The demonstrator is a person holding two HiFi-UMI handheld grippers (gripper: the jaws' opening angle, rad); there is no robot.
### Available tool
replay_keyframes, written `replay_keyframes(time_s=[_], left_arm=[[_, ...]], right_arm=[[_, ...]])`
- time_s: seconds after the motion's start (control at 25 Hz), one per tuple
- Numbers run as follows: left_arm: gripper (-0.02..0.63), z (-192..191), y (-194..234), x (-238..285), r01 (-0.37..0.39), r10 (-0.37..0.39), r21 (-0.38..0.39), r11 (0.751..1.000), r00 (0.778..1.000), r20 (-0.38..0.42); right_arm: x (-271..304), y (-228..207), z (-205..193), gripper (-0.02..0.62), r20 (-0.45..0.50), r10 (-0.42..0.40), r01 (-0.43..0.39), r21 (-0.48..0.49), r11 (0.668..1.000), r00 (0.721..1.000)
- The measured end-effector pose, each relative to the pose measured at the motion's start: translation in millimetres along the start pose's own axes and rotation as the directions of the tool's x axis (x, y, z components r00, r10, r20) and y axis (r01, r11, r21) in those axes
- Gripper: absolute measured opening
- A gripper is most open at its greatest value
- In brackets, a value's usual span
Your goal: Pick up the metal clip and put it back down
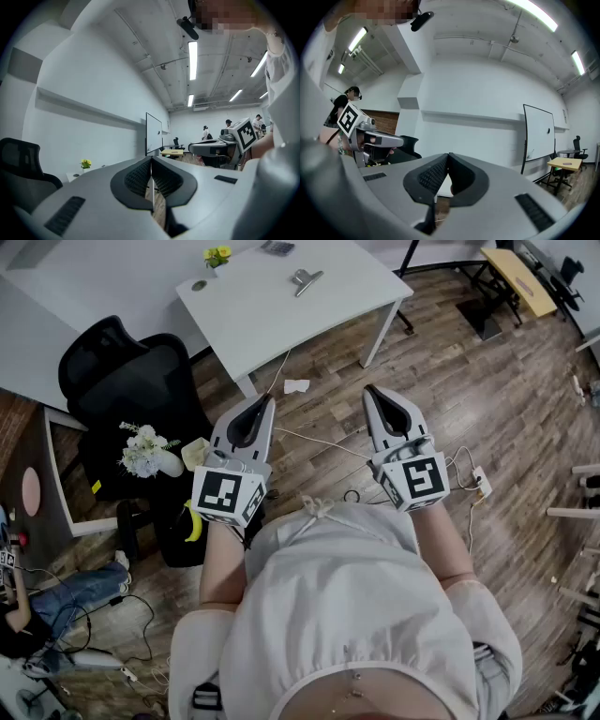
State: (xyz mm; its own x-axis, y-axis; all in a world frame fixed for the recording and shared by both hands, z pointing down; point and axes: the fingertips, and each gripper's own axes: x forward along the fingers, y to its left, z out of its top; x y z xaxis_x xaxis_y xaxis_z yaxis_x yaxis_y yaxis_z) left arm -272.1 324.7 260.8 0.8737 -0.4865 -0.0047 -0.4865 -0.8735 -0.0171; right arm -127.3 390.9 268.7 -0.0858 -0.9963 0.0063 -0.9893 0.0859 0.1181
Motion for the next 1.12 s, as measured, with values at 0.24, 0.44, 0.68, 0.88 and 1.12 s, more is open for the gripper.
replay_keyframes(time_s=[0.24, 0.44, 0.68, 0.88, 1.12], left_arm=[[0.018, 4.7, 17.5, -1.9, 0.007, -0.007, -0.005, 1.000, 1.000, 0.013], [0.018, -0.1, 22.7, -5.9, 0.027, -0.027, -0.008, 1.000, 1.000, 0.011], [0.018, -14.4, 27.6, -4.0, 0.030, -0.029, -0.050, 0.998, 1.000, 0.005], [0.018, -18.3, 30.2, 9.2, 0.009, -0.009, -0.051, 0.999, 1.000, 0.003], [0.018, -26.1, 42.0, 40.2, -0.086, 0.086, -0.028, 0.996, 0.996, -0.016]], right_arm=[[13.7, 3.7, -1.0, 0.002, -0.010, -0.025, 0.025, 0.004, 1.000, 1.000], [21.1, 14.9, -9.7, 0.002, -0.038, -0.024, 0.025, 0.009, 1.000, 0.999], [25.6, 23.3, -25.5, 0.115, -0.046, 0.015, -0.010, 0.098, 0.995, 0.999], [35.4, -5.1, -28.0, 0.448, -0.043, -0.040, 0.044, 0.080, 0.996, 0.998], [69.1, -52.3, -37.6, 0.463, -0.026, -0.007, 0.009, 0.092, 0.996, 1.000]])
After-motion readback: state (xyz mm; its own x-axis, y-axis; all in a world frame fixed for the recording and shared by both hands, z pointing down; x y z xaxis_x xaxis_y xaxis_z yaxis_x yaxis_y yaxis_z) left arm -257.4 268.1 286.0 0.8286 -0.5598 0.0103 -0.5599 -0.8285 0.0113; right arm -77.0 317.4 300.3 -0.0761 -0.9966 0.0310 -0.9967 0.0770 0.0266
